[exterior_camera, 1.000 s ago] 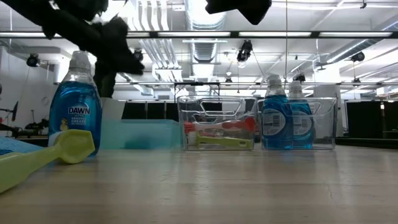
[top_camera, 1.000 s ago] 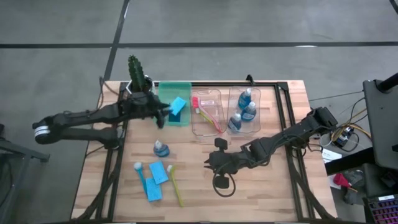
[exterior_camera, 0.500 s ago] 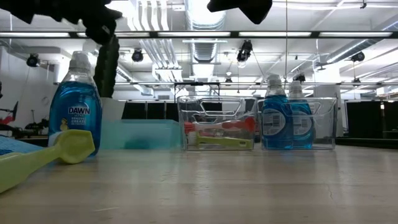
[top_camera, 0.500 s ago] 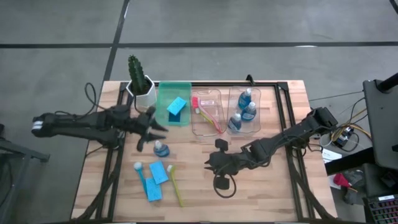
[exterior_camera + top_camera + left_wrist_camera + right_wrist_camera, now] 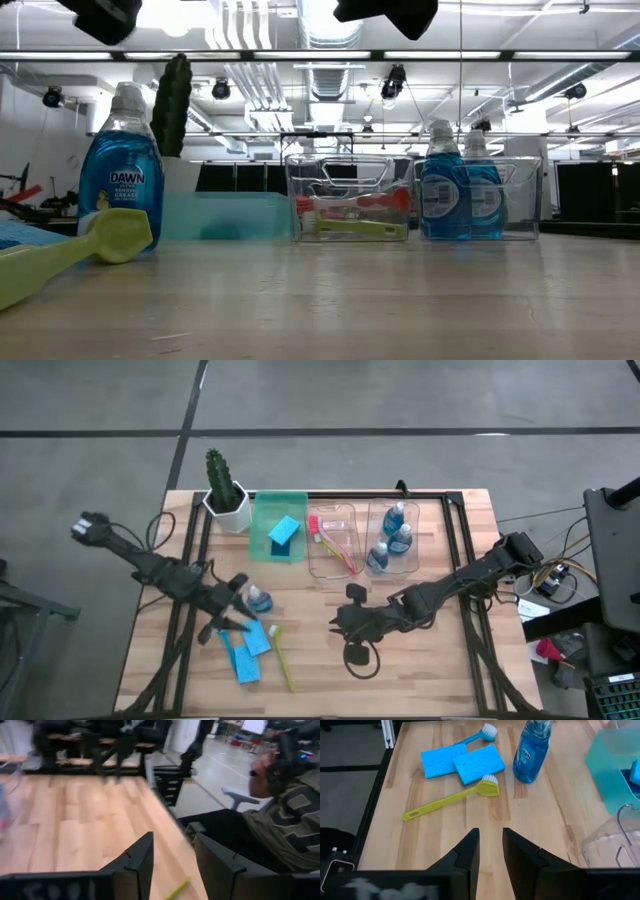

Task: Pick & Place Kitchen Sink Supplies
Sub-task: Put the blue sponge into the green bin

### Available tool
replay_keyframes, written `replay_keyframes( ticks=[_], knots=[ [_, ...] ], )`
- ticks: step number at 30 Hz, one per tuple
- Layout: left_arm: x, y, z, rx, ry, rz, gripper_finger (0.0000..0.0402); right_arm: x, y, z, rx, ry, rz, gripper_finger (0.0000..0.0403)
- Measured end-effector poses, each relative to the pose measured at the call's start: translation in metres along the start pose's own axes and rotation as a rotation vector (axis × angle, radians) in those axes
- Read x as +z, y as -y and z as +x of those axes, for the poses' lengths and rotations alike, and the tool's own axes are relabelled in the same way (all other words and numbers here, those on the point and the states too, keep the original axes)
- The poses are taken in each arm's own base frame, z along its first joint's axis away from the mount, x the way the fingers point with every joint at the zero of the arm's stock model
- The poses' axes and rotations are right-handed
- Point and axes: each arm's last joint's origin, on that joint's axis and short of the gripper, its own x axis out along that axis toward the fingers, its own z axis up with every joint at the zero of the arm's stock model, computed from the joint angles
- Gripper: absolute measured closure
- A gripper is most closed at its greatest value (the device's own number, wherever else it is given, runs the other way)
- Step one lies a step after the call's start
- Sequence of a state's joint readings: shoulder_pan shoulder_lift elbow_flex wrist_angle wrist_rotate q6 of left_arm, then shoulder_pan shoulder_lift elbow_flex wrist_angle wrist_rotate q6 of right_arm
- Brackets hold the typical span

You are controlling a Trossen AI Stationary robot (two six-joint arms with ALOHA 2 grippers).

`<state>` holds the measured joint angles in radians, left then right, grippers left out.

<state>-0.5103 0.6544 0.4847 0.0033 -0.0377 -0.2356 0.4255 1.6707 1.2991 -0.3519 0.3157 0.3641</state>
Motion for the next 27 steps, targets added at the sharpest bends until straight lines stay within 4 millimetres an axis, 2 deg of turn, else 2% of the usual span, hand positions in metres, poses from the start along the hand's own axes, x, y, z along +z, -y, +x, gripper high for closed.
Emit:
replay_keyframes(
  ticks=[9, 13, 16, 27],
  knots=[
    [-0.016, 0.030, 0.010, 0.065, -0.043, -0.003, 0.0264, 0.001, -0.001, 0.000, 0.006, 0.018, 0.005, 0.0339],
    [-0.028, 0.041, 0.018, 0.077, -0.106, -0.057, 0.0264, -0.001, 0.000, 0.002, 0.007, 0.022, -0.002, 0.0338],
    [-0.042, 0.048, 0.027, 0.094, -0.181, -0.035, 0.0264, -0.003, 0.000, 0.004, 0.013, 0.038, -0.013, 0.0332],
    [-0.076, 0.058, 0.053, 0.145, -0.352, 0.009, 0.0264, -0.010, -0.001, 0.007, 0.019, 0.039, 0.007, 0.0315]
  ],
)
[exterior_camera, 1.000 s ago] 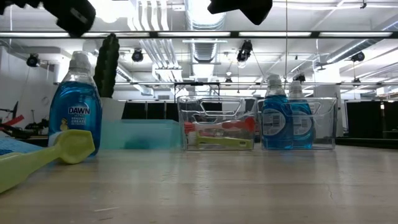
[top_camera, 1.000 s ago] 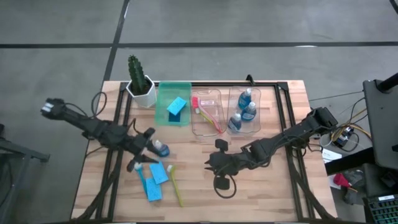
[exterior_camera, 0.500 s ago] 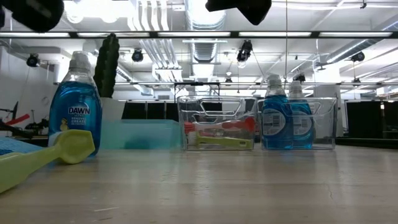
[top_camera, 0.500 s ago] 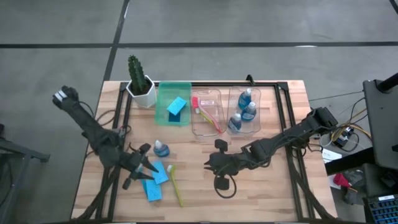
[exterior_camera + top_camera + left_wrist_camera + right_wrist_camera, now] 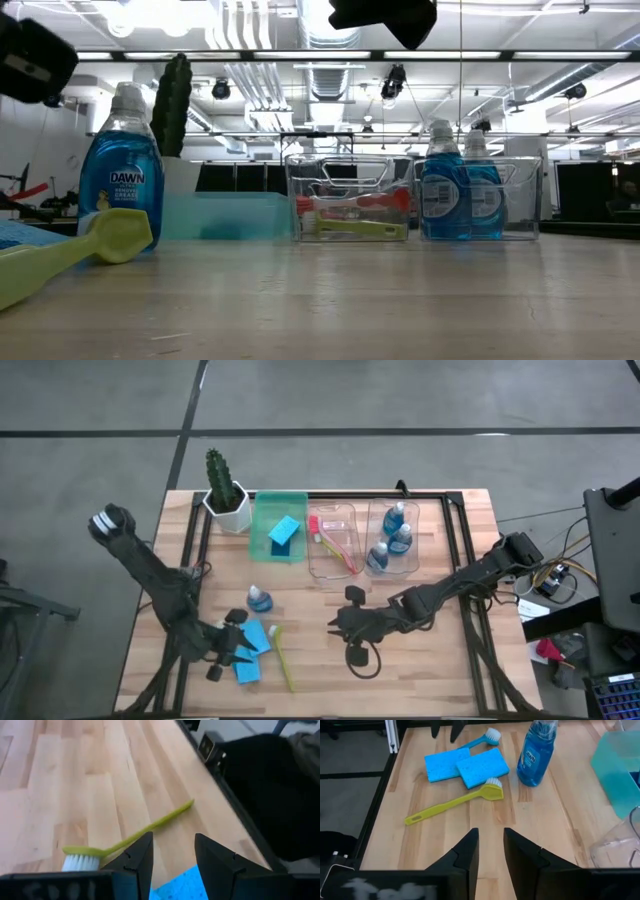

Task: Pick & Place Kitchen Sink Supplies
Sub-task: Put the blue sponge into the green bin

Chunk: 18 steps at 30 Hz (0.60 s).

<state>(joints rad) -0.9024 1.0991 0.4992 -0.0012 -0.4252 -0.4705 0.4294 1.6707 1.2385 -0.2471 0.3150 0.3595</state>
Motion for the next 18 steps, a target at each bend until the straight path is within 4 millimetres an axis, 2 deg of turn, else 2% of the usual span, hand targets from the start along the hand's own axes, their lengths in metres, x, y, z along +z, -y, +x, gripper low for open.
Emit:
replay_keyframes(
  ticks=[6, 12, 18],
  knots=[
    [-0.013, 0.005, 0.013, 0.016, -0.075, 0.003, 0.0264, 0.000, 0.000, 0.000, 0.000, 0.000, 0.000, 0.0312],
    [-0.025, 0.004, 0.024, 0.052, -0.144, 0.141, 0.0264, 0.000, 0.000, 0.000, 0.000, 0.001, 0.000, 0.0323],
    [-0.036, 0.002, 0.030, 0.085, -0.218, 0.194, 0.0264, 0.000, 0.000, 0.000, 0.001, 0.003, 0.001, 0.0335]
  ],
)
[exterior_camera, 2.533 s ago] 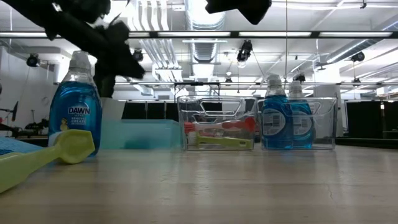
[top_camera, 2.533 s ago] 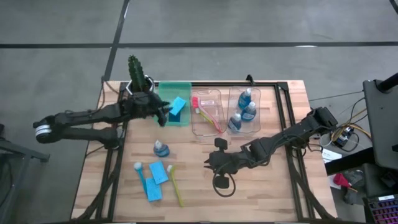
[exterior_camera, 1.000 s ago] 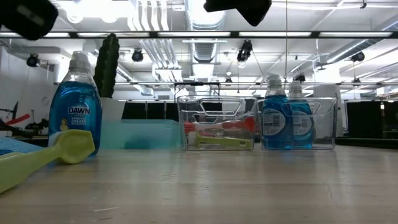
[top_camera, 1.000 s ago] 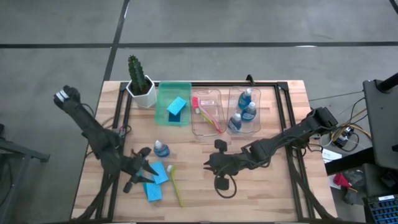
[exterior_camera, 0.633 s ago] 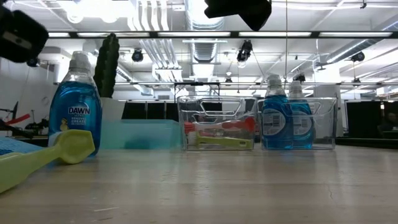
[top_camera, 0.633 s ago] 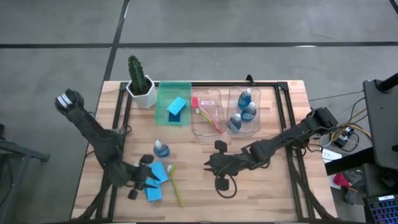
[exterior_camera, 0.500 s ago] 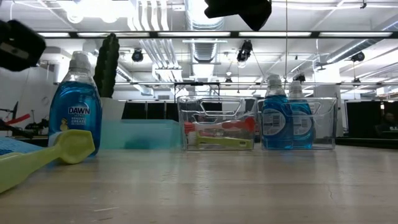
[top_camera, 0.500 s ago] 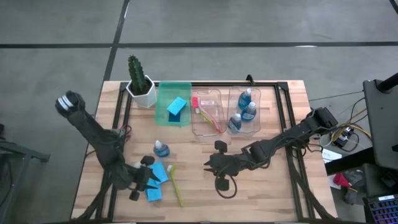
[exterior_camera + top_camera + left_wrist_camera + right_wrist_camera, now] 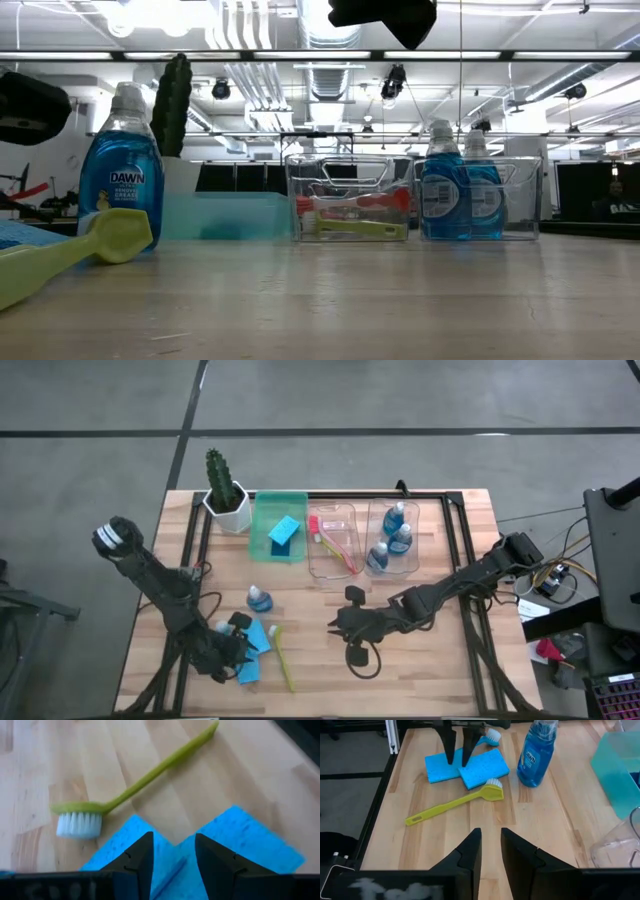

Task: Pick & Place Kitchen Sink Supplies
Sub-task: Put the blue sponge into the green bin

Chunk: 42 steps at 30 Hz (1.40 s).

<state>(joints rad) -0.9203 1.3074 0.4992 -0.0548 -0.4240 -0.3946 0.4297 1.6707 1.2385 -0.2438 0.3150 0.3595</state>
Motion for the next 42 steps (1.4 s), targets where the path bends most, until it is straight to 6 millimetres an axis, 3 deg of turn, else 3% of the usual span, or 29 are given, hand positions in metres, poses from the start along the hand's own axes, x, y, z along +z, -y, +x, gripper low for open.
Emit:
replay_keyframes(
  ticks=[17, 26, 30, 42],
  knots=[
    [-0.012, 0.001, 0.014, 0.066, -0.073, 0.093, 0.0271, 0.002, -0.001, 0.000, 0.008, 0.023, 0.004, 0.0321],
    [-0.012, 0.001, 0.015, 0.073, -0.074, 0.047, 0.0383, 0.002, -0.001, 0.000, 0.008, 0.023, 0.004, 0.0312],
    [-0.010, 0.000, 0.012, 0.072, -0.063, 0.041, 0.0394, 0.002, -0.001, 0.000, 0.008, 0.022, 0.004, 0.0317],
    [0.038, 0.009, -0.009, 0.044, 0.088, 0.131, 0.0401, 0.002, -0.001, 0.000, 0.007, 0.022, 0.004, 0.0339]
  ],
)
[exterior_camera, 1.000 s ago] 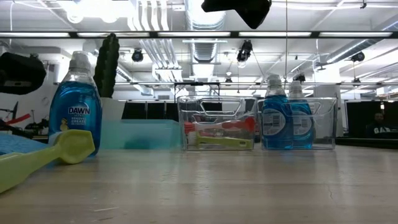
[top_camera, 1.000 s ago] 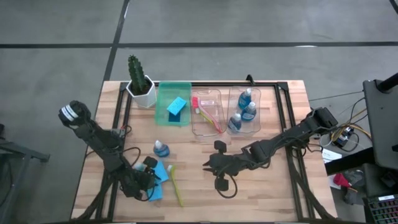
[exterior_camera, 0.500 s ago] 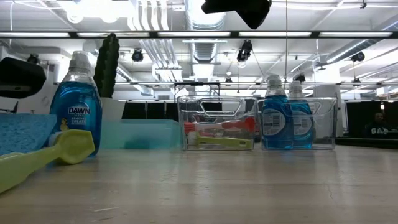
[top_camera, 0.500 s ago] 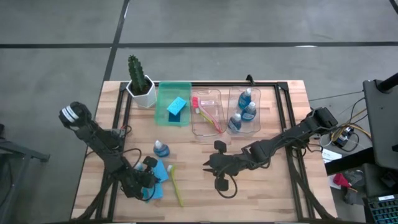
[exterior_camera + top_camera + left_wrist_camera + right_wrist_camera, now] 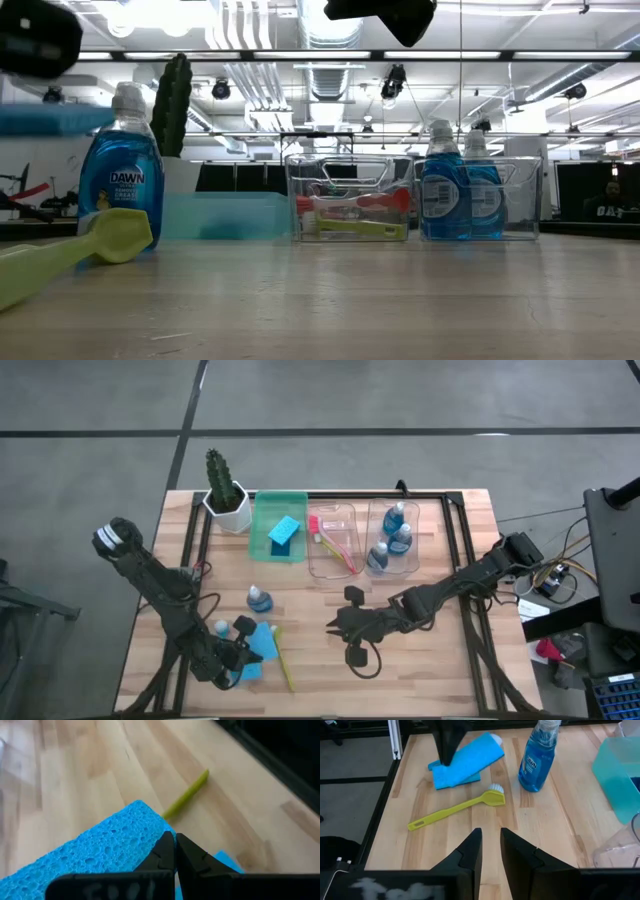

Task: Pick & Place Kitchen Sink Supplies
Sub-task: Put the blue sponge into the green bin

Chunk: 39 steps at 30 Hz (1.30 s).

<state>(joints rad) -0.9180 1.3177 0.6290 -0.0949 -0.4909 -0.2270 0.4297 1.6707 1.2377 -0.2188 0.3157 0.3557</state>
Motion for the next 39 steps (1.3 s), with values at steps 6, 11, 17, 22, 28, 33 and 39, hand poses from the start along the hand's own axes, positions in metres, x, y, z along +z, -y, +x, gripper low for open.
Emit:
replay_keyframes(
  ticks=[6, 11, 17, 22, 28, 33, 39],
  knots=[
    [0.029, -0.008, -0.018, 0.135, 0.116, 0.042, 0.0401, -0.001, 0.000, 0.000, -0.001, -0.004, -0.001, 0.0335],
    [0.055, -0.025, -0.046, 0.388, 0.204, 0.037, 0.0401, -0.003, 0.001, 0.001, 0.001, 0.003, 0.002, 0.0325],
    [0.073, -0.054, -0.081, 0.631, 0.232, 0.115, 0.0401, -0.004, 0.001, 0.002, 0.001, 0.003, 0.003, 0.0316],
    [0.075, -0.088, -0.099, 0.745, 0.235, 0.055, 0.0401, -0.004, 0.001, 0.002, 0.001, 0.004, 0.001, 0.0312],
    [0.067, -0.132, -0.104, 0.771, 0.222, -0.035, 0.0401, -0.005, 0.000, 0.004, 0.014, 0.035, 0.016, 0.0320],
    [0.060, -0.171, -0.103, 0.735, 0.247, -0.198, 0.0401, -0.008, 0.000, 0.005, 0.017, 0.040, 0.013, 0.0331],
    [0.041, -0.213, -0.093, 0.803, 0.162, -0.350, 0.0401, -0.012, 0.001, 0.006, 0.015, 0.028, 0.012, 0.0339]
  ],
)
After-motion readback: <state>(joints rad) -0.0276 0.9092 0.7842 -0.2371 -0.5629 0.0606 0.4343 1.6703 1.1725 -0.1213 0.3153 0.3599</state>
